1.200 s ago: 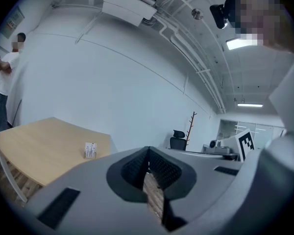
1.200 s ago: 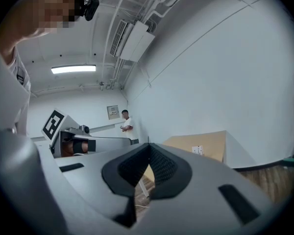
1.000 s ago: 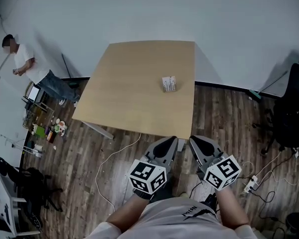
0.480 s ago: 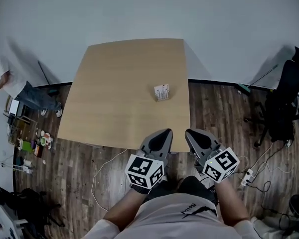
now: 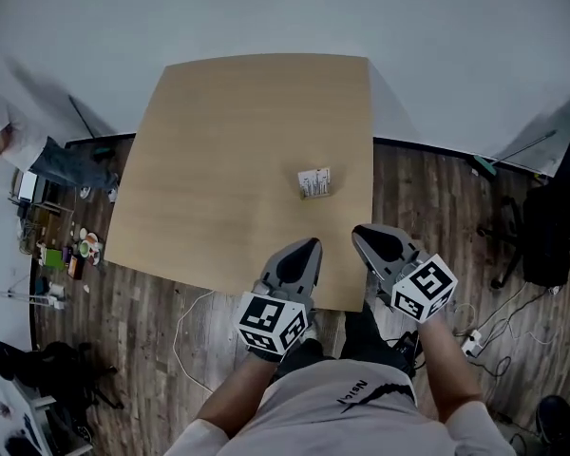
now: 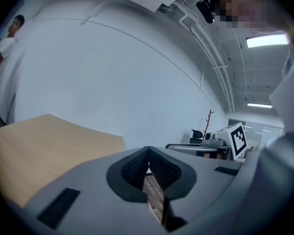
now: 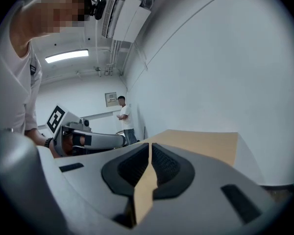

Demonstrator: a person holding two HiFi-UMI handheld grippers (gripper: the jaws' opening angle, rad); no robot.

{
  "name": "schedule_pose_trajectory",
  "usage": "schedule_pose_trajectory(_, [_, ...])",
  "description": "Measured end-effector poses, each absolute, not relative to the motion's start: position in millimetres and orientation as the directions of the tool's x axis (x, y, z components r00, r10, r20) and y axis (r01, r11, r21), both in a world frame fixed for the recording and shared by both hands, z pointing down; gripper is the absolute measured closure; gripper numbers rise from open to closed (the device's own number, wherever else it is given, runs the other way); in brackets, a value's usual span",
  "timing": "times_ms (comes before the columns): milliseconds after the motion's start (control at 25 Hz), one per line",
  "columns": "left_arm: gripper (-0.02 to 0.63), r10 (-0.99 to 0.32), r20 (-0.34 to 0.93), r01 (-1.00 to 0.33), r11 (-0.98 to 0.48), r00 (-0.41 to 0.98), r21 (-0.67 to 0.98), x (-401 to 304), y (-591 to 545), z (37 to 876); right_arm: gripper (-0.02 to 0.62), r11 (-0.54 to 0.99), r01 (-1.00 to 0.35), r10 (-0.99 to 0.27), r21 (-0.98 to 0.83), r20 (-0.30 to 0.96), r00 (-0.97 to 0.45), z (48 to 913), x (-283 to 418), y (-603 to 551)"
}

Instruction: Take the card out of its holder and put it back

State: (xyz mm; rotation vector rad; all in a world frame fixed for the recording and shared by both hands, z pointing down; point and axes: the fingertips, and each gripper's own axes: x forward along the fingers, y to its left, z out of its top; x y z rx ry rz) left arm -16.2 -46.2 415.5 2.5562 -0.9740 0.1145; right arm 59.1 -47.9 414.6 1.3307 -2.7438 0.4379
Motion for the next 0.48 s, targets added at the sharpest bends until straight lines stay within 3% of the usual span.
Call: schedule_pose_trajectory(480, [0.592,-0.725,0.281,-0.774,-0.548,0.629,0.318,21.9,-160.0,483.7,0.572,0.720,-0.646,-0.586,-0.254,0.277,-0.762,525.9,81.8,-183.3])
